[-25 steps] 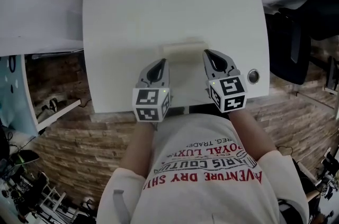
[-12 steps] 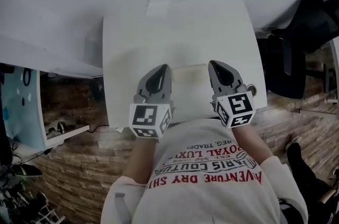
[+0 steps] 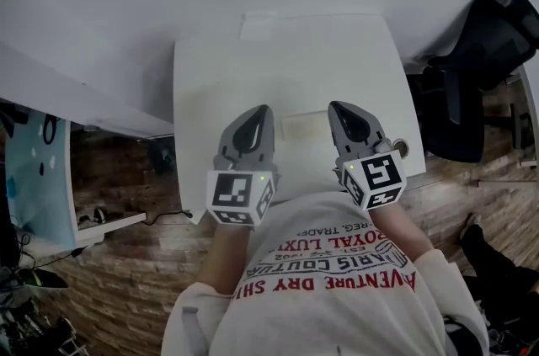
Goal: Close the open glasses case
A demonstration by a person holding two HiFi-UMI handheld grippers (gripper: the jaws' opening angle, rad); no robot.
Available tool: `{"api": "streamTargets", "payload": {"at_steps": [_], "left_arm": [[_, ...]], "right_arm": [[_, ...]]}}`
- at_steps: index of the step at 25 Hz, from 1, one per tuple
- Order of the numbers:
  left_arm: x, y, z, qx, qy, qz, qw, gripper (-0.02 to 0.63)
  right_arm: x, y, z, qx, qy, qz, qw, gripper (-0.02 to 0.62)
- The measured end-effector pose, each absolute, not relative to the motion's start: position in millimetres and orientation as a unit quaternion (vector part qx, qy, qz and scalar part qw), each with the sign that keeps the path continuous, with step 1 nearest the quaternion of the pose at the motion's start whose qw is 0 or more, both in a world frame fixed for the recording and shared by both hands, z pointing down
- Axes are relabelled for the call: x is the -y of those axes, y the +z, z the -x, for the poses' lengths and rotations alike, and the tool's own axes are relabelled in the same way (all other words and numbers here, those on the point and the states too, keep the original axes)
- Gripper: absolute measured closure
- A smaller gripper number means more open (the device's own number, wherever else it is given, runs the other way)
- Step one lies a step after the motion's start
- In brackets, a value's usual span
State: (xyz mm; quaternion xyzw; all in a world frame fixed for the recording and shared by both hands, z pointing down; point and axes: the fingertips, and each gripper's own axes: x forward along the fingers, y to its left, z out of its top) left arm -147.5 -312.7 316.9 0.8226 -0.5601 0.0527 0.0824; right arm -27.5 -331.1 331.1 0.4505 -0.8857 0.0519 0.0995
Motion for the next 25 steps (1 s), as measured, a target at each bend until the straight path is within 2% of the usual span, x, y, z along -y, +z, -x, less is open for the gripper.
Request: {"api": "streamTargets", "payload": {"at_steps": [25], "left_arm": [[305,322,134,0.548,0.059,-0.83,0.089,0.601]], "right_arm": [[321,343,23,0.881,0.067,-0.455,0.111,0.583]]}}
